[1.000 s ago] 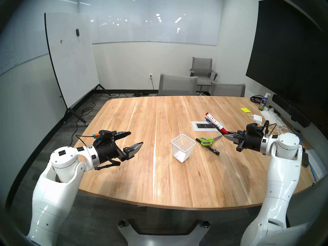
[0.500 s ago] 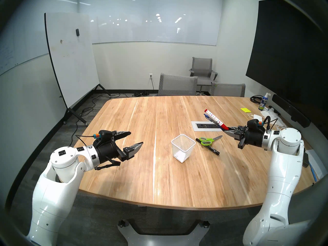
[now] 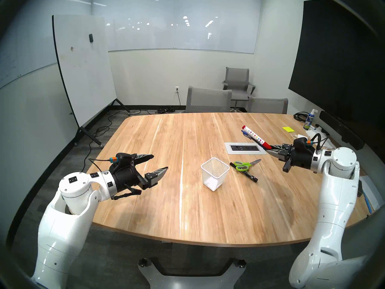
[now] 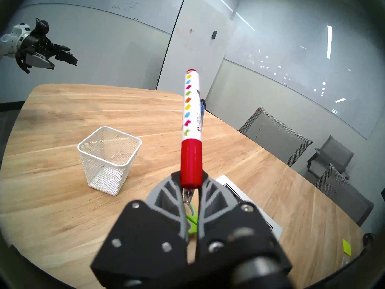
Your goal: Place the pen, the marker, and the scissors into the pen holder
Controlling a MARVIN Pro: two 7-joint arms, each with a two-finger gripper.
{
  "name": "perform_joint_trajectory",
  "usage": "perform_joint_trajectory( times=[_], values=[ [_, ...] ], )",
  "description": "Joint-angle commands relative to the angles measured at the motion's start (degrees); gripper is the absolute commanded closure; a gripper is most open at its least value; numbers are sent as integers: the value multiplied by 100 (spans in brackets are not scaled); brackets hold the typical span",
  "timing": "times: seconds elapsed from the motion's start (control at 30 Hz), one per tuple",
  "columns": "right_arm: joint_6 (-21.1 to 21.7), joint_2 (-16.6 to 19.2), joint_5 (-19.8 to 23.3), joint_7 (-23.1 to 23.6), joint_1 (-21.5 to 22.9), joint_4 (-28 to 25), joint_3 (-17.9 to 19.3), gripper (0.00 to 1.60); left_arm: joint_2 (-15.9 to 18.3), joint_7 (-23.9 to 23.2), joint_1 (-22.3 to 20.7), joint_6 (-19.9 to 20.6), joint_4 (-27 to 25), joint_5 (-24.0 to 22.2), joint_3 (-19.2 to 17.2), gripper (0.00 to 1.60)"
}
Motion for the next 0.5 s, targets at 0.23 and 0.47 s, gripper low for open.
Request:
perform_joint_trajectory(
  times=[0.23,0.47],
  values=[
    [-367,42,163,-12,64,-259,-124,160,8,-2,-8,-3,-84,3,-7,0],
    [-657,-8,270,-12,-60,-416,-87,160,8,-2,-8,-3,-84,3,-7,0]
  ],
)
